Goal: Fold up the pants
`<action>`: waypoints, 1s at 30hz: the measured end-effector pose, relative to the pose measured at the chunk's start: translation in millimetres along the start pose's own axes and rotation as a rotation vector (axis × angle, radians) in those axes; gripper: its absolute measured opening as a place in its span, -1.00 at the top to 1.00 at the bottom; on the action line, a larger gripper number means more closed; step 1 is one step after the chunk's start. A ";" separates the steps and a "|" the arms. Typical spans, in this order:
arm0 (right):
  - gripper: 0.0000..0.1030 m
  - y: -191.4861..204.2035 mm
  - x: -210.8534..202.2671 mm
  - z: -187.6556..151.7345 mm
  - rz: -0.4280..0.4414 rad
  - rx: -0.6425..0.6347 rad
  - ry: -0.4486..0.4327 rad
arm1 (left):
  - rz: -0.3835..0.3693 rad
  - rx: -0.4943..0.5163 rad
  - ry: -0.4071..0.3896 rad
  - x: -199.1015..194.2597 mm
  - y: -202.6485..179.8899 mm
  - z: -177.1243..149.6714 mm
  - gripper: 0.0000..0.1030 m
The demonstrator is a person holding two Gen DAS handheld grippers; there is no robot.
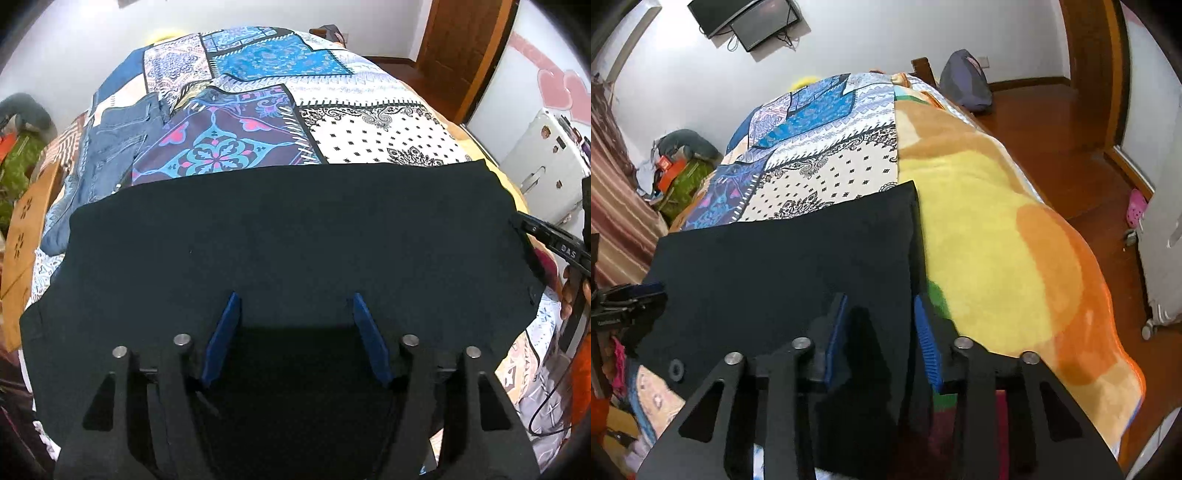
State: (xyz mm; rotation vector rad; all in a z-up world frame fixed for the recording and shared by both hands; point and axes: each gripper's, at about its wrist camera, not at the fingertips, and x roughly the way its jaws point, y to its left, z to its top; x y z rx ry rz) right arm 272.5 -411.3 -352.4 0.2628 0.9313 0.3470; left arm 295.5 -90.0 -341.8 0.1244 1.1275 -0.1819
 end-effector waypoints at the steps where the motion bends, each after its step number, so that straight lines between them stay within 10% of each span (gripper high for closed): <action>1: 0.47 -0.3 0.7 0.3 -0.004 -0.007 -0.002 | -0.002 -0.003 -0.001 1.1 0.5 0.3 -0.27; 14: 0.90 26.0 -4.8 15.9 -0.105 -0.207 -0.094 | 0.000 -0.010 -0.014 1.8 0.1 -0.1 -0.33; 30: 0.50 9.2 -11.5 28.2 -0.207 -0.165 -0.009 | -0.015 0.024 -0.058 -20.2 -11.0 13.4 -0.33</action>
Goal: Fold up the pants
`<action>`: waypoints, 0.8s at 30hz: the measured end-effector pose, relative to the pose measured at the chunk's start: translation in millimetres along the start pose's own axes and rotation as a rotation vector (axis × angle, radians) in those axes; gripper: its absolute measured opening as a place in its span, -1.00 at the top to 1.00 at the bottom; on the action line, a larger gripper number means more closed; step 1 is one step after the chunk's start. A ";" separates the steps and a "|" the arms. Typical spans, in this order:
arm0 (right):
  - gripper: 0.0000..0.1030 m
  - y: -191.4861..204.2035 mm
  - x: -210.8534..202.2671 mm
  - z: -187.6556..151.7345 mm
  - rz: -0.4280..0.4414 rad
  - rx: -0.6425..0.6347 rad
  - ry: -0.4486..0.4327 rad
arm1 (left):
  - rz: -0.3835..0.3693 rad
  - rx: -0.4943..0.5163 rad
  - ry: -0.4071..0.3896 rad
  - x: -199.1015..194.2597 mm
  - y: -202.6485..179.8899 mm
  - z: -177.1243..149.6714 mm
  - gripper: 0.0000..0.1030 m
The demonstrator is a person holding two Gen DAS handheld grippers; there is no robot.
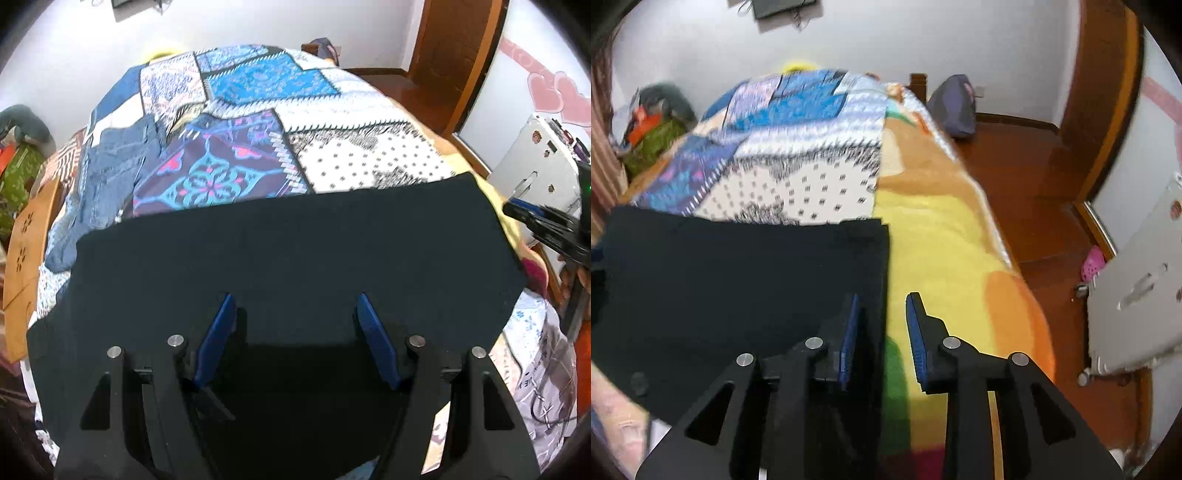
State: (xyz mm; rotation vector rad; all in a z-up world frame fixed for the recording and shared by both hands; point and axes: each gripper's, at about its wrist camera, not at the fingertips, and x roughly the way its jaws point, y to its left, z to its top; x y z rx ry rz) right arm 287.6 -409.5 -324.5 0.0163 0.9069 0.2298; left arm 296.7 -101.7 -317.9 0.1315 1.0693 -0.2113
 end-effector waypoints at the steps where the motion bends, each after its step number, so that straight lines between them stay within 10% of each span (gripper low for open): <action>1: 0.42 -1.1 -7.8 -0.7 0.017 0.021 -0.005 | -0.009 0.003 -0.005 -0.7 -3.0 2.7 -0.33; 8: -0.01 22.0 -57.4 -34.6 0.174 0.145 -0.025 | -0.085 0.053 0.022 11.5 -37.7 3.6 -0.33; 24: -0.03 27.4 -10.3 -80.6 0.299 0.524 0.012 | -0.087 0.143 0.027 33.1 -79.3 -11.3 -0.63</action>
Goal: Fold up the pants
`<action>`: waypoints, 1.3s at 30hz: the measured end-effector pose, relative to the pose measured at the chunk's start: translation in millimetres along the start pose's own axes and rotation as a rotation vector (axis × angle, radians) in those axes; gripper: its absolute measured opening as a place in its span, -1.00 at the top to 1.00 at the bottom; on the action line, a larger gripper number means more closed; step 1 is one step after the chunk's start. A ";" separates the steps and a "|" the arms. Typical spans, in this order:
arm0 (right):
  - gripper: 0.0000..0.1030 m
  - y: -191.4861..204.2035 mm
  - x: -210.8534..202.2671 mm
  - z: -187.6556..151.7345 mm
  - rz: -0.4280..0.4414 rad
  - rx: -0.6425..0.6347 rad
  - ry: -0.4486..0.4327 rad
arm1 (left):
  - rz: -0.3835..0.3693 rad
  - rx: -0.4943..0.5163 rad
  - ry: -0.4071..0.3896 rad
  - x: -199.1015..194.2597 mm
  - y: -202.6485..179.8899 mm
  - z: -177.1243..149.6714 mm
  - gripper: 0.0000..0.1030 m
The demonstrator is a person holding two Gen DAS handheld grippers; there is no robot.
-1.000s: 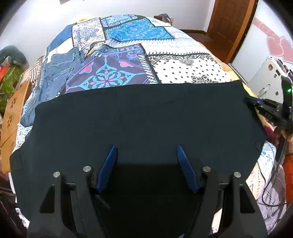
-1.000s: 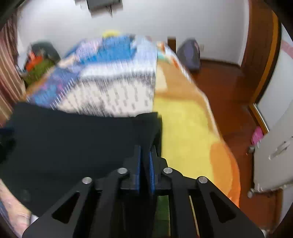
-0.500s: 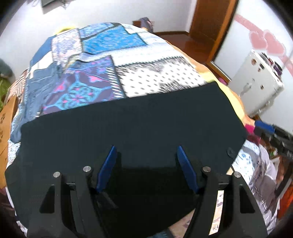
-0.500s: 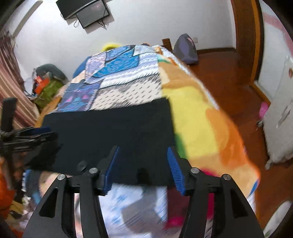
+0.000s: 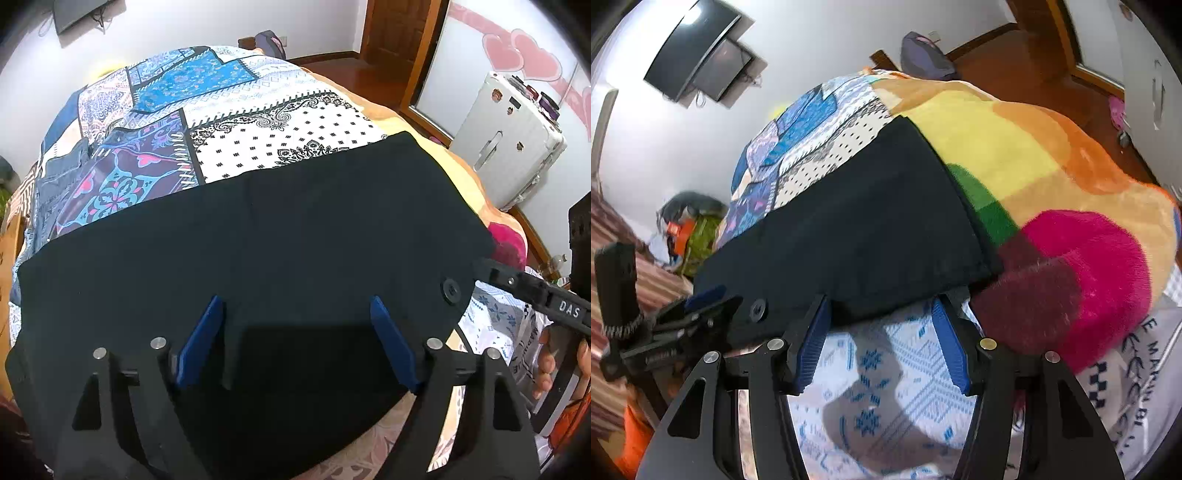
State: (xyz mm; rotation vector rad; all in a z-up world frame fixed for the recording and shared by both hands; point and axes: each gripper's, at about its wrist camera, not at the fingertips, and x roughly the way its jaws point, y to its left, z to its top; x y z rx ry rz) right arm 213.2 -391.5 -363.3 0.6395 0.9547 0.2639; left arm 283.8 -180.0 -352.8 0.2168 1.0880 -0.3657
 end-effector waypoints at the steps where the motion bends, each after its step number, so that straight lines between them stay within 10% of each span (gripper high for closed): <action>1: -0.03 0.4 0.2 0.1 0.001 0.007 -0.006 | -0.001 -0.001 0.000 1.1 -0.2 0.7 -0.64; 9: 0.06 -7.4 -9.1 6.5 -0.018 0.028 -0.116 | 0.005 0.008 -0.005 3.9 -2.8 4.3 -0.70; 13: 0.79 -8.3 -8.3 14.8 -0.026 -0.007 -0.132 | 0.002 0.001 -0.002 2.7 -2.2 4.5 -0.70; 25: 0.86 50.4 -51.9 40.8 0.019 -0.185 -0.273 | -0.024 -0.075 -0.122 -61.9 32.4 2.1 -0.69; 39: 0.86 189.8 -62.9 48.5 0.184 -0.460 -0.324 | 0.137 -0.283 -0.357 -180.9 153.6 -51.1 -0.68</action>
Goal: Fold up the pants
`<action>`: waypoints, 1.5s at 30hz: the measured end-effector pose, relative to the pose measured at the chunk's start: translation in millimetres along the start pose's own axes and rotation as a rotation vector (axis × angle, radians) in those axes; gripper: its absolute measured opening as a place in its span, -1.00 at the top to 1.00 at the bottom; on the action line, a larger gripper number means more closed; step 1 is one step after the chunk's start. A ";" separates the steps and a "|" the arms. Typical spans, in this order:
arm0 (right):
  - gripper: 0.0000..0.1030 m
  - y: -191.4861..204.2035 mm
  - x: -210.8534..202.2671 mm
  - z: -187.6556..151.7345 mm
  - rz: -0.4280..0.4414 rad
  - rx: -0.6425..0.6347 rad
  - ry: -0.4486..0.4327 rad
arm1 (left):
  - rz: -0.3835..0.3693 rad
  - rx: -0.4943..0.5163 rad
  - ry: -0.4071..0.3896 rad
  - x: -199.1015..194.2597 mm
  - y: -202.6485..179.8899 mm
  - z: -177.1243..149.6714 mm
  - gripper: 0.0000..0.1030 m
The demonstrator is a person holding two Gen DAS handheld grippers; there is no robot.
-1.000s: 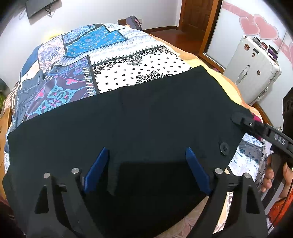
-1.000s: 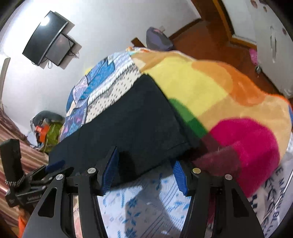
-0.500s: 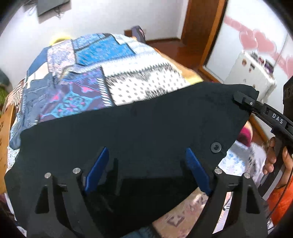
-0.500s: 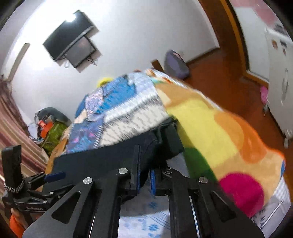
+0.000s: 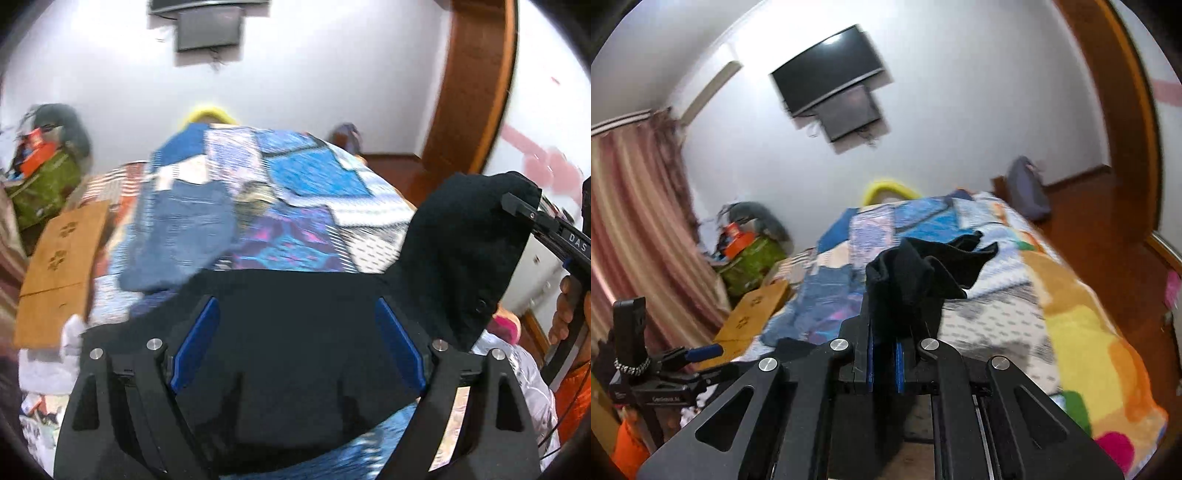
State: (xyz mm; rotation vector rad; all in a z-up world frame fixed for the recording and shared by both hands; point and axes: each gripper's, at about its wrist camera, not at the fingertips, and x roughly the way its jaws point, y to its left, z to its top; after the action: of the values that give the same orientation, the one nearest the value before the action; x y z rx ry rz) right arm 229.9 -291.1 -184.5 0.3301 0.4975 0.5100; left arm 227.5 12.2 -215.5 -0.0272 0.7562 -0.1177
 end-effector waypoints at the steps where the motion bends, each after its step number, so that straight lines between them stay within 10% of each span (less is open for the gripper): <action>1: 0.86 11.3 6.9 1.3 0.020 -0.020 0.009 | 0.013 -0.015 -0.010 -4.6 9.4 -1.4 -0.68; 9: 0.86 89.0 67.7 -18.6 0.169 -0.170 0.140 | 0.105 -0.124 -0.024 -31.1 75.2 -29.1 -0.68; 18: 0.85 144.3 131.1 -118.6 0.288 -0.323 0.472 | 0.144 -0.182 0.026 -29.8 106.8 -56.0 -0.68; 25: 0.42 147.4 136.8 -139.9 0.305 -0.371 0.630 | 0.128 -0.156 0.052 -12.8 96.4 -50.1 -0.68; 36: 0.21 97.3 107.2 -49.7 0.215 -0.373 0.414 | 0.014 -0.005 0.098 37.7 31.1 -8.9 -0.62; 45: 0.21 44.7 170.8 -72.0 0.080 -0.399 0.541 | -0.039 0.089 0.298 128.5 -6.0 -18.1 -0.28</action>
State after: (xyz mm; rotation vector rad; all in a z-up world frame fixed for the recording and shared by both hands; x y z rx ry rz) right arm 304.4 -149.8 -288.5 -0.1810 0.8890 0.7659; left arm 307.2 -8.5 -316.0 0.0614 1.0474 -0.1955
